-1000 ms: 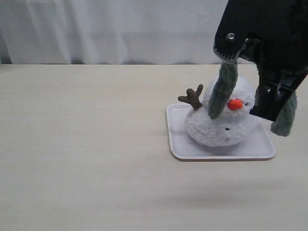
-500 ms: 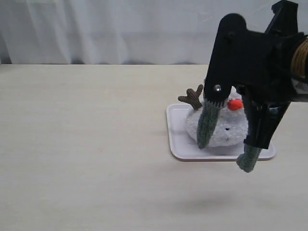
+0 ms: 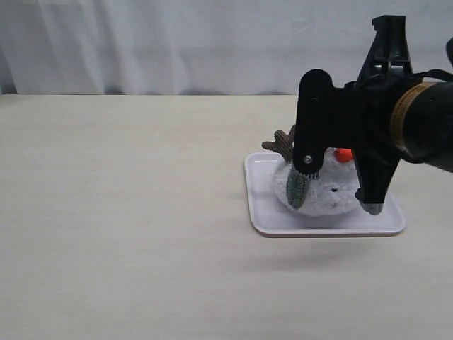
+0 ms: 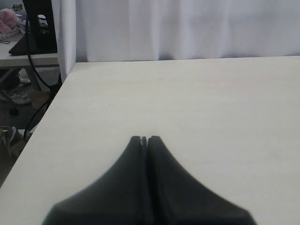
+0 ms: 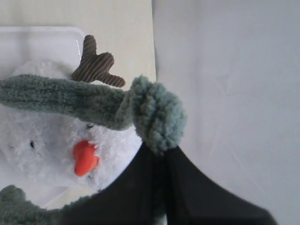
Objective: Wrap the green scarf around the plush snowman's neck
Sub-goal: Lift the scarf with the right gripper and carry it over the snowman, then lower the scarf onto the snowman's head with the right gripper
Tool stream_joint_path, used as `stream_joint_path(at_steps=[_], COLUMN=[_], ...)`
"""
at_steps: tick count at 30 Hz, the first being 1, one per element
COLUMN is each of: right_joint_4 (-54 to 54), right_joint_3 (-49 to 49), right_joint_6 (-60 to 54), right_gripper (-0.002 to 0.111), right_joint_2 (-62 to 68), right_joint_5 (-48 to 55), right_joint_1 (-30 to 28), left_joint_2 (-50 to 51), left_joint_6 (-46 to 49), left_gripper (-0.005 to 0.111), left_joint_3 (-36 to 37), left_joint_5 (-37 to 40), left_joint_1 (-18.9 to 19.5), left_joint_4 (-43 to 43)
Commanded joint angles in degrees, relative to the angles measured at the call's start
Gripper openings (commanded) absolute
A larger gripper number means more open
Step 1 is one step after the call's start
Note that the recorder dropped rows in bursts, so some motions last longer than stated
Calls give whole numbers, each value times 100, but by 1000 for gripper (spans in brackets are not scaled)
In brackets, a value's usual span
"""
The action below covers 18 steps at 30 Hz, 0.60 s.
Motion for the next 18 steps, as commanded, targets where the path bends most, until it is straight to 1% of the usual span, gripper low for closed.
stream_joint_path(at_steps=[1,7,10,13,18], right_joint_4=[-89,-278,-611,-908,-953], right_joint_3=[36,36,36,36,36], right_joint_6=[52,52,151,488,799], right_gripper=[4,4,4,4,4], right_joint_2=[270,515,584,647,730], right_joint_5=[-185,-705,-733,-724,-736], right_joint_1=[-110,-110,-114,-289,-756], left_joint_2=[-18,-18,-18,-18,-18], left_joint_6=[-10,-10,-10,-10,-10], left_gripper=[0,0,0,0,0], left_joint_3=[17,17,17,17,17], left_joint_5=[-72,-72,-72,-72,-72], left_joint_1=[29,29,29,29,29], left_joint_4=[-29,-29,-29,-29,-29])
